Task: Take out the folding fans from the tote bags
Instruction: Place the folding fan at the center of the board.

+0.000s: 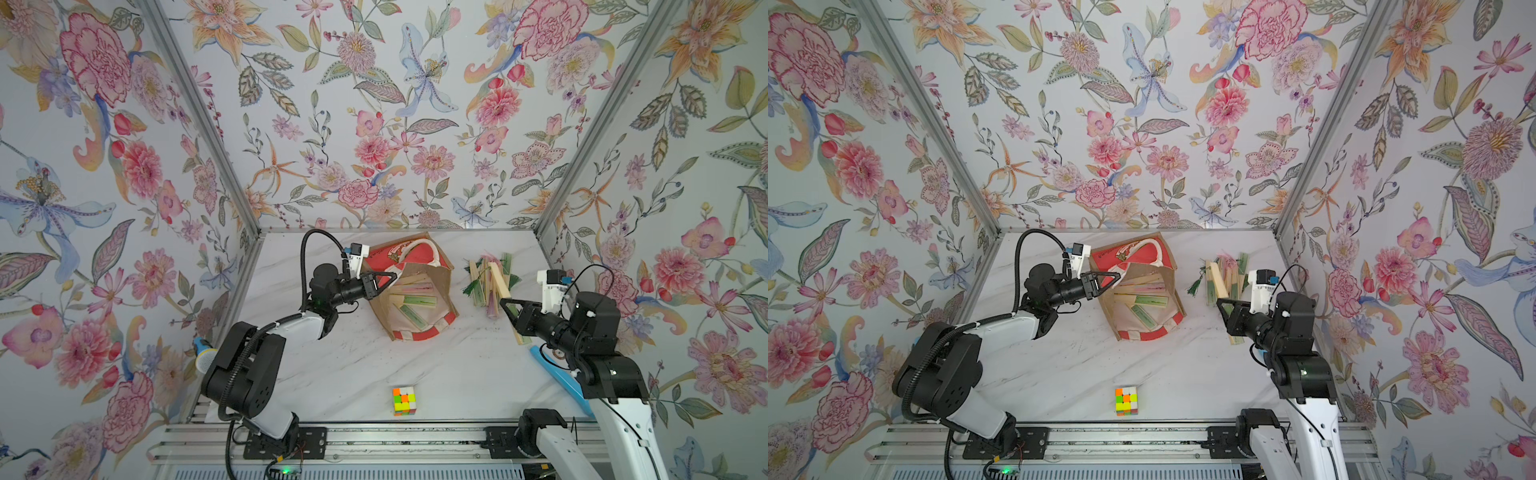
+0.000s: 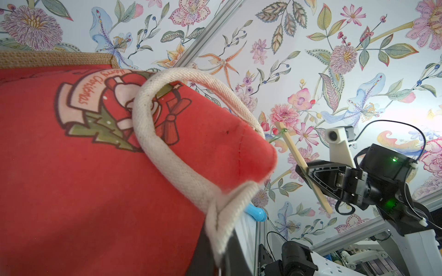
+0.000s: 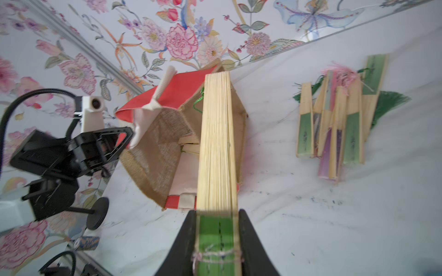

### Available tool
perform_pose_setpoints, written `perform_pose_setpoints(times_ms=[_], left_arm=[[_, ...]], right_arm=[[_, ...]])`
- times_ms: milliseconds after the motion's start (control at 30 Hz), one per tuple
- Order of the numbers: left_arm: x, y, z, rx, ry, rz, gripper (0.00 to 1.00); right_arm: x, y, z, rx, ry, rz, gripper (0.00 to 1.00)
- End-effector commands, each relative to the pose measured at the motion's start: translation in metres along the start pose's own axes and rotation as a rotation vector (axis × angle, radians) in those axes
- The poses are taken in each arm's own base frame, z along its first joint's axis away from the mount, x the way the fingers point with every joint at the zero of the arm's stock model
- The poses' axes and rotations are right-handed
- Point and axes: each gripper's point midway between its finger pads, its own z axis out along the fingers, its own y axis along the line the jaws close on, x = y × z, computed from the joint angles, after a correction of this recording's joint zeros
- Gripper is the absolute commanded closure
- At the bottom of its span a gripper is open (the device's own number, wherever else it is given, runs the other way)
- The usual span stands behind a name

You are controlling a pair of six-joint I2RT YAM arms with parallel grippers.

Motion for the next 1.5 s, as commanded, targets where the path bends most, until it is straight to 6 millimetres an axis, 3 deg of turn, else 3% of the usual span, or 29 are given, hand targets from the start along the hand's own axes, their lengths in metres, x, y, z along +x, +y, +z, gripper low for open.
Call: perform_pose_setpoints(times_ms=[0,400,667,867,967,1133,1267,1400,1467], left_arm=[[-0.003,-0.010,-0.001,0.022,0.007,0.020,1.00],[-0.004,-0.008,0.000,0.021,0.004,0.015,1.00],[-0.005,-0.008,-0.001,0.019,0.001,0.017,1.00],[-0.005,-0.007,0.000,0.016,0.004,0.013,1.00],[-0.004,-0.008,0.000,0.014,0.004,0.015,1.00],[-0.006,-0.007,0.000,0.009,-0.002,0.016,1.00],[-0.005,-0.007,-0.001,0.011,-0.001,0.012,1.00],[-0.006,-0.009,0.000,0.014,-0.001,0.015,1.00],[-0.006,-0.008,-0.001,0.011,-0.001,0.015,1.00]], right_arm=[[-0.022,-0.035,0.011,0.134,-0.041,-0.004,0.91],[-0.036,-0.133,0.121,0.336,-0.064,0.030,0.90],[0.008,-0.171,0.188,0.358,0.075,0.087,0.86],[0.036,-0.183,0.218,0.369,0.173,0.107,0.75],[0.037,-0.179,0.222,0.354,0.194,0.101,0.73],[0.038,-0.170,0.220,0.349,0.256,0.091,0.47],[0.024,-0.156,0.206,0.334,0.223,0.087,0.40],[-0.001,-0.118,0.186,0.216,0.139,0.025,0.39],[-0.010,-0.087,0.172,0.106,0.099,-0.043,0.39]])
